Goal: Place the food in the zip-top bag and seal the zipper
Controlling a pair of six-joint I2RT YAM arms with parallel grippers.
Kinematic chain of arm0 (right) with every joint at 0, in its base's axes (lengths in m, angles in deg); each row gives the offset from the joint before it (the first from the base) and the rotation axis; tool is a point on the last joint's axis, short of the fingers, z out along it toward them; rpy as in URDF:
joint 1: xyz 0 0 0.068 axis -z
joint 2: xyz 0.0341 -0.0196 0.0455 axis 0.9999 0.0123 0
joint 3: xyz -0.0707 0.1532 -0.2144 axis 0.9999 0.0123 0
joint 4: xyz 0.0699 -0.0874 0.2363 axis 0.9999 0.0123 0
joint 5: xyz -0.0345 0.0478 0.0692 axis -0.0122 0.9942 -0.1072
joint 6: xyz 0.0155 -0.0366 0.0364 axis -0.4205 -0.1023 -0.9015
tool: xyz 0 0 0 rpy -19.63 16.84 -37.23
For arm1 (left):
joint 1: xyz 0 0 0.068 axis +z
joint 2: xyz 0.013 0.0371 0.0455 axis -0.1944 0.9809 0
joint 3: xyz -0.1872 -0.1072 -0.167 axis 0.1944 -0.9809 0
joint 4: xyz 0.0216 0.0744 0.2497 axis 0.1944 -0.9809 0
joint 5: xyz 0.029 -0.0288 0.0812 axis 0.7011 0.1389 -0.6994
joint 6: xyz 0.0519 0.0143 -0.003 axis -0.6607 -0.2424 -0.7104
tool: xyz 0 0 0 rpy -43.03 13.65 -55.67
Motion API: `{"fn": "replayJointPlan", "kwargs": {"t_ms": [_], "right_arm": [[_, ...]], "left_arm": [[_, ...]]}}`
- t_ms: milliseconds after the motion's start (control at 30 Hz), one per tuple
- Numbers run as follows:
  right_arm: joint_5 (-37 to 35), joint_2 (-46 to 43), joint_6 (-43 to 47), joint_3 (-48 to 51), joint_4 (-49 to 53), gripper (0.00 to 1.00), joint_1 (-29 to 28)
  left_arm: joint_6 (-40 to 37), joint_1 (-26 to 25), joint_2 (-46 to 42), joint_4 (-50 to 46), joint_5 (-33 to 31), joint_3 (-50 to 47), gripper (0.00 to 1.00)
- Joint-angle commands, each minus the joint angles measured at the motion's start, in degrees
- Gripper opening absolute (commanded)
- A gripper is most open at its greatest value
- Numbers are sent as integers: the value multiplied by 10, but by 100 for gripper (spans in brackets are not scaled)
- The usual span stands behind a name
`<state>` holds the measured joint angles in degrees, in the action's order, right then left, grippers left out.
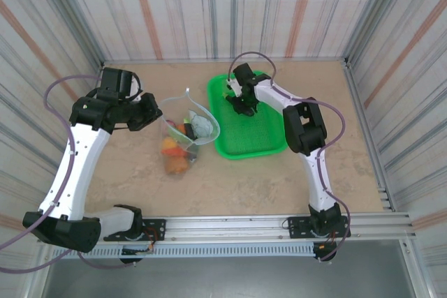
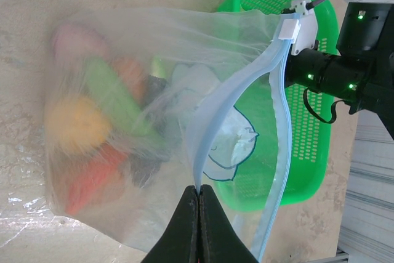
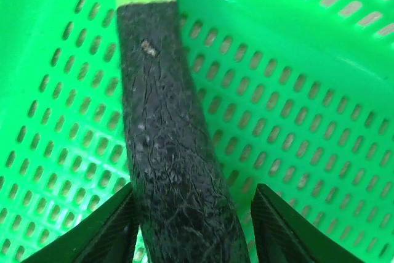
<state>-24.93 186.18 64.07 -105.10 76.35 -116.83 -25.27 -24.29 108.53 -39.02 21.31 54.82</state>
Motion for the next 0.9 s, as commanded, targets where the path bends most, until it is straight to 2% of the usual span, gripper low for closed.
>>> {"fn": "replayJointPlan", "kwargs": {"t_ms": [0, 133, 267, 433, 700, 867], "right_arm": [[-20, -57, 30, 39, -30, 47, -8], [-6, -100, 46, 67, -58, 38, -12], [6, -144, 41, 80, -58, 37, -13], [44, -242, 0, 133, -76, 36, -7], [231, -422, -174, 257, -204, 33, -25], [249, -464, -264, 309, -335, 33, -84]], "left_arm": [[-8, 4, -12, 2, 5, -2, 0], [-6, 4, -13, 2, 7, 1, 0], [-5, 4, -14, 1, 8, 5, 0], [-1, 5, -14, -2, 9, 11, 0], [7, 4, -16, 3, 7, 10, 0], [11, 4, -17, 5, 7, 8, 0]]}}
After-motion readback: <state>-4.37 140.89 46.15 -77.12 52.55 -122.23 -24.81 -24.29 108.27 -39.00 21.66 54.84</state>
